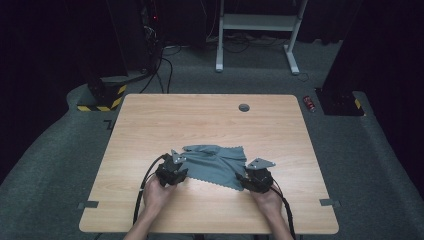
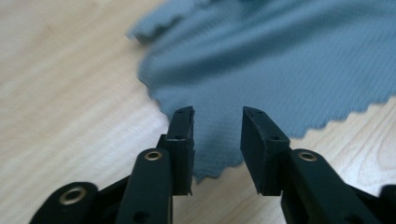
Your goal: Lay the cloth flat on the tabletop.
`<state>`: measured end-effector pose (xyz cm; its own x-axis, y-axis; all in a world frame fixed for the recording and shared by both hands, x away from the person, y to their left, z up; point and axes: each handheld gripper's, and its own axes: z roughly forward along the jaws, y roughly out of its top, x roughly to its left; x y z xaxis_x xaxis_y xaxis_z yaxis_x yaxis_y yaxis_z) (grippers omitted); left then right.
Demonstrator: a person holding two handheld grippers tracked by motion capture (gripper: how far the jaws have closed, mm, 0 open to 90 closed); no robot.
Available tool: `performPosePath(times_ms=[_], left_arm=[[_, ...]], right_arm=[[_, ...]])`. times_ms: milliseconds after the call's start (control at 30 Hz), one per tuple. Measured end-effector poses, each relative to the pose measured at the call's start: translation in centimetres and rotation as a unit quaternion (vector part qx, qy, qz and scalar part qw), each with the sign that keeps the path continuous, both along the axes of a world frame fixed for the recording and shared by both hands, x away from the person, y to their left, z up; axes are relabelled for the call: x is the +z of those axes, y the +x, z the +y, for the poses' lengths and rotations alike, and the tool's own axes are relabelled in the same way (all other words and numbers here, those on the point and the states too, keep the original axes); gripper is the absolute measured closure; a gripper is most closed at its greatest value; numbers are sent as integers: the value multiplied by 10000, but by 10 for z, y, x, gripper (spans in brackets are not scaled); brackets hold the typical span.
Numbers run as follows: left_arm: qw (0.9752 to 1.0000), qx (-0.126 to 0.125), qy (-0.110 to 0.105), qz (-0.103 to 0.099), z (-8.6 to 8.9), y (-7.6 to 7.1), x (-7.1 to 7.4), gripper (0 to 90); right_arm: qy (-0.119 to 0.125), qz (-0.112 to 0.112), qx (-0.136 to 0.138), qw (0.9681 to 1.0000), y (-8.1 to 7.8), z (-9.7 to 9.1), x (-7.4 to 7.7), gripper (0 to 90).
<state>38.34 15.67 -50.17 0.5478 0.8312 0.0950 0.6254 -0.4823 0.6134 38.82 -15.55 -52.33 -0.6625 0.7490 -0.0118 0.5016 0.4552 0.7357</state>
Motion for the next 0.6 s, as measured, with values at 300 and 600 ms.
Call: performPosePath(times_ms=[300, 600], left_arm=[[9997, -172, -153, 125, -2, -1, -4, 887], [9989, -320, -201, 281, 0, -13, -3, 897]], right_arm=[[4, 9, -7, 10000, 0, 0, 0, 525], [0, -1, 67, 10000, -1, 1, 0, 573]])
